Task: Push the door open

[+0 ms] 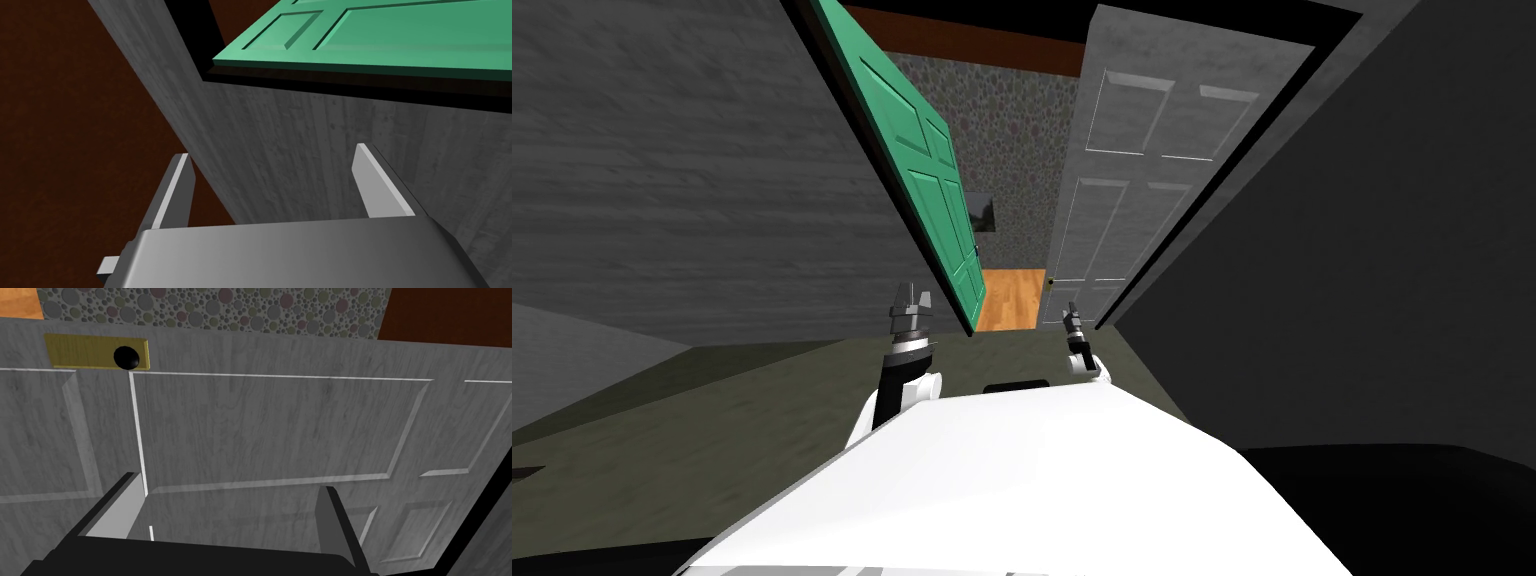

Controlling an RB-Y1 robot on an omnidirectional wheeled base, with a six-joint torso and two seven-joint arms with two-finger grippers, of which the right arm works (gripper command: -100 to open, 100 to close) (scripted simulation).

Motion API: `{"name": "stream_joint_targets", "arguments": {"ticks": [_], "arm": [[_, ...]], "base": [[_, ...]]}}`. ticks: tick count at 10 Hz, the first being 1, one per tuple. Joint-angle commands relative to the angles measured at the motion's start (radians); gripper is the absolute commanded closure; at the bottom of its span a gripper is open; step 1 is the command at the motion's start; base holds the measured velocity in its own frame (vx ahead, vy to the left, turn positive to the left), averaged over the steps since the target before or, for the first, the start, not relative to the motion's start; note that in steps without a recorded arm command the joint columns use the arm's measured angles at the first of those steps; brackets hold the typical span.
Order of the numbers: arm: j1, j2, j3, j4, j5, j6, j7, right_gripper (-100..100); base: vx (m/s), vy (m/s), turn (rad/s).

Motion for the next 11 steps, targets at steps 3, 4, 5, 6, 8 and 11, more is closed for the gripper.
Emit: {"name": "stream_joint_targets", "arguments": {"ticks": [3,4,5,6,8,11], "arm": [[-0.034,-0.008,-0.007,0.097,-0.009,-0.021,-0.005,-100],[-0.044,-0.010,-0.009,0.124,-0.012,-0.028,-0.006,-100],[-0.053,-0.011,-0.011,0.151,-0.014,-0.034,-0.007,-100],[-0.063,-0.013,-0.013,0.178,-0.016,-0.041,-0.008,-100],[-0.081,-0.016,-0.016,0.229,-0.021,-0.053,-0.010,-100],[-0.107,-0.020,-0.021,0.303,-0.027,-0.070,-0.013,-100]], "base": [[0.097,-0.022,0.048],[0.102,-0.027,0.059],[0.103,-0.018,0.054],[0.088,-0.042,0.046],[0.093,-0.032,0.053],[0.090,-0.024,0.044]]}}
